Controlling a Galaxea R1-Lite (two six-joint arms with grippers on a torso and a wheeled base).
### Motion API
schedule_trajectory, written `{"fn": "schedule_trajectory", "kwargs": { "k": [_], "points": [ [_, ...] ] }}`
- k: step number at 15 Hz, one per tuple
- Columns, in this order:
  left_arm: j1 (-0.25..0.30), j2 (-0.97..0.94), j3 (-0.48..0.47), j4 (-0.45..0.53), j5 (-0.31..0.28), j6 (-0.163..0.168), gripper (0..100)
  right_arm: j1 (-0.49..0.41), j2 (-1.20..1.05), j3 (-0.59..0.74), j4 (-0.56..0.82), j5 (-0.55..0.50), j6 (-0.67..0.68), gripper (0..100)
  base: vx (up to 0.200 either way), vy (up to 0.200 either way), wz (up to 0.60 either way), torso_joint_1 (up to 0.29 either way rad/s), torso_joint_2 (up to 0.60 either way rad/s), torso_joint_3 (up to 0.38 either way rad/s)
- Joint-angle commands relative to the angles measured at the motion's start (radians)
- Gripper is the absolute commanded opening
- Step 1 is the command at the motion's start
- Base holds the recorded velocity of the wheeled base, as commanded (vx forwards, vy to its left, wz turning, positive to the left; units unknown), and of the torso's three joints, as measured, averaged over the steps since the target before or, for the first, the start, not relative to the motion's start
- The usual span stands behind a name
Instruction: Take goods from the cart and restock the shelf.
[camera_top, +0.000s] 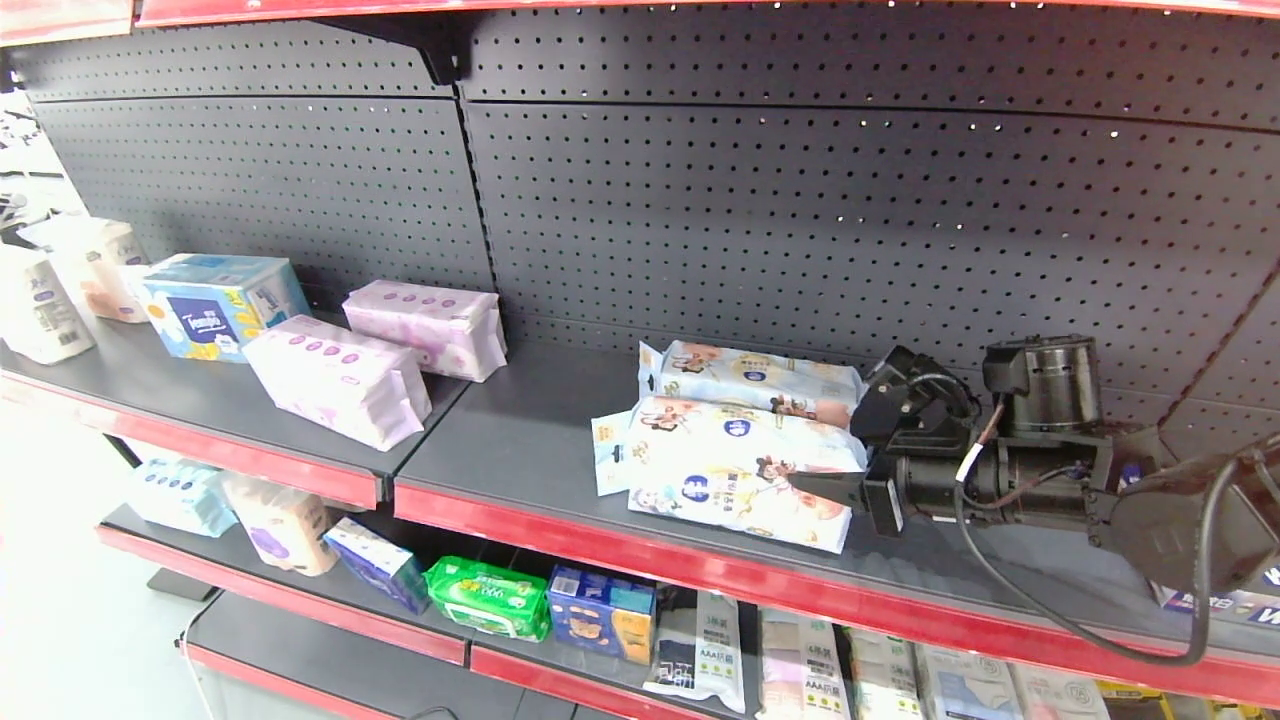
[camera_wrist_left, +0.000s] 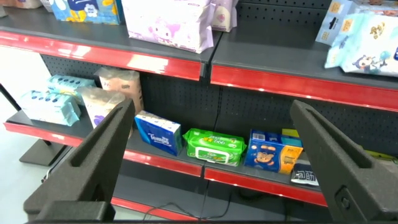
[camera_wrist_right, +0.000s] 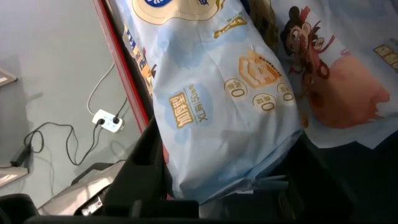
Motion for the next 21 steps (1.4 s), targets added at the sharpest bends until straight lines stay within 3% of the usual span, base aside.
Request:
{"fn": "schedule_trajectory", "kwargs": {
  "k": [1, 12, 21],
  "points": [
    [0.000, 0.000, 0.000, 0.000, 0.000, 0.000, 100, 0.000, -0.005, 0.003, -0.001, 0.001, 0.001, 0, 0.000, 0.000, 0.00, 0.000, 0.00, 0.000],
    [0.000, 0.000, 0.000, 0.000, 0.000, 0.000, 100, 0.008, 0.024, 0.037, -0.088, -0.056, -0.007, 0, 0.000, 0.000, 0.00, 0.000, 0.00, 0.000],
    [0.000, 0.000, 0.000, 0.000, 0.000, 0.000, 100, 0.022, 0.018, 0.095, -0.121, -0.039, -0.015, 0, 0.000, 0.000, 0.00, 0.000, 0.00, 0.000]
  ]
}}
